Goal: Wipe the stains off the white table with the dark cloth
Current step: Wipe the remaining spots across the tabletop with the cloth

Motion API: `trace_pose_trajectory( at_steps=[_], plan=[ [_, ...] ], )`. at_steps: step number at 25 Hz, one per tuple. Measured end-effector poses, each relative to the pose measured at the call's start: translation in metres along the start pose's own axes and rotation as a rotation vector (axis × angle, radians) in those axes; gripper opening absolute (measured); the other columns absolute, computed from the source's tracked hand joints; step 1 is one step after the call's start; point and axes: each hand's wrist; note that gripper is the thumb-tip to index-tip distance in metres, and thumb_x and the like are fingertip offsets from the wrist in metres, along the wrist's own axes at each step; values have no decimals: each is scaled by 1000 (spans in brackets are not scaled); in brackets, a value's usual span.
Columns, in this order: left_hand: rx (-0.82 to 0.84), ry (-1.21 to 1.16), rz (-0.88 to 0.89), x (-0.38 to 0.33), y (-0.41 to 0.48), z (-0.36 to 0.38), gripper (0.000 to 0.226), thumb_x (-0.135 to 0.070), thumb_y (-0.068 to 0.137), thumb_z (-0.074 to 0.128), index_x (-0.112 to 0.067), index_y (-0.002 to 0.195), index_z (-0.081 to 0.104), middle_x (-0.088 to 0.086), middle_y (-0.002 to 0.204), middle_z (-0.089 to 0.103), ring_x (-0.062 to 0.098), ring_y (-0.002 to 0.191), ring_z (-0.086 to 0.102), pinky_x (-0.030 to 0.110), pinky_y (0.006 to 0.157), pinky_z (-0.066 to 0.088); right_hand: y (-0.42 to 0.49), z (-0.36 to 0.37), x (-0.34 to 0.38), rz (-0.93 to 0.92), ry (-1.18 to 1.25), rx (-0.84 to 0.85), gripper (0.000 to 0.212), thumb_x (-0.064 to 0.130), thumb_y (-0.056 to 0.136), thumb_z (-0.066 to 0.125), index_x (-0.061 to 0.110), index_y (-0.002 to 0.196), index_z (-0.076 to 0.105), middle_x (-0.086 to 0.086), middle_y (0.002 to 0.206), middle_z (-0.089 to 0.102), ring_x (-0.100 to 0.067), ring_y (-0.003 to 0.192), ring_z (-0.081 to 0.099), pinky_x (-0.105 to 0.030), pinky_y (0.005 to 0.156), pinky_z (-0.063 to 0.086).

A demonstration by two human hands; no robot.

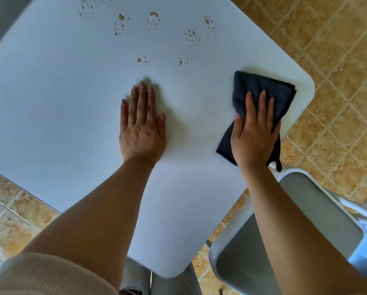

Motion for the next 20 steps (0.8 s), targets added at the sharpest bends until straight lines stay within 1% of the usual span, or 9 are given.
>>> trace_pose_trajectory(
  at_steps=[2,4,7,8,10,12,14,17,20],
  plan=[
    [0,5,-1,1,-1,0,59,-34,103,22,-10,155,6,6,163,2,17,150,-2,38,122,-2,28,2,21,51,19,-23,55,43,104,29,28,157,27,-3,167,20,-25,155,15,-59,120,22],
    [11,7,-1,2,-1,0,59,-35,104,20,-11,155,4,5,163,0,16,150,-3,37,122,-3,40,8,49,26,19,-36,55,42,104,31,28,157,29,-2,167,21,-24,154,17,-57,120,22],
    [9,10,2,2,-2,1,59,-36,104,18,-12,155,2,5,163,0,16,150,-3,38,122,-1,24,17,83,-130,35,-96,52,38,103,37,26,154,38,-4,163,32,-26,151,28,-55,118,28],
    [4,7,3,2,-2,1,59,-36,104,18,-12,155,3,6,163,1,16,150,-2,38,122,0,13,19,84,-198,26,-95,51,38,104,37,25,154,38,-3,162,33,-26,151,29,-54,118,30],
    [-3,-7,10,3,-2,0,59,-36,104,18,-11,155,7,6,163,4,17,150,1,38,122,0,-13,17,71,-318,-2,-51,51,38,106,34,25,156,34,-2,164,30,-24,152,26,-53,119,30],
    [-5,-35,19,5,-2,-2,59,-37,103,17,-10,155,9,7,163,6,16,150,2,37,122,0,-36,13,48,-383,-30,-13,53,39,107,32,25,157,29,-2,165,25,-24,154,21,-54,119,29],
    [-28,-126,24,5,-2,-5,58,-36,103,16,-9,154,13,8,162,10,16,149,4,35,122,0,-55,9,35,-384,-48,8,53,39,106,32,25,158,28,-2,166,24,-24,154,20,-55,119,29],
    [-105,-268,-4,14,-1,-16,56,-32,104,19,-5,153,19,11,161,16,19,149,9,36,122,6,-63,11,49,-365,-52,-11,54,37,105,35,25,157,31,-2,165,26,-25,154,21,-56,119,28],
    [-159,-187,-101,47,9,-27,56,-32,104,18,-5,153,18,11,161,14,21,149,8,39,122,4,-43,18,88,-404,-22,-63,52,38,104,39,27,155,35,-2,163,31,-25,152,25,-56,118,29]
  ],
)
Point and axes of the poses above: each hand's wrist, its own y-axis towards the middle knuckle, its own z-axis out of the palm, x = y × z
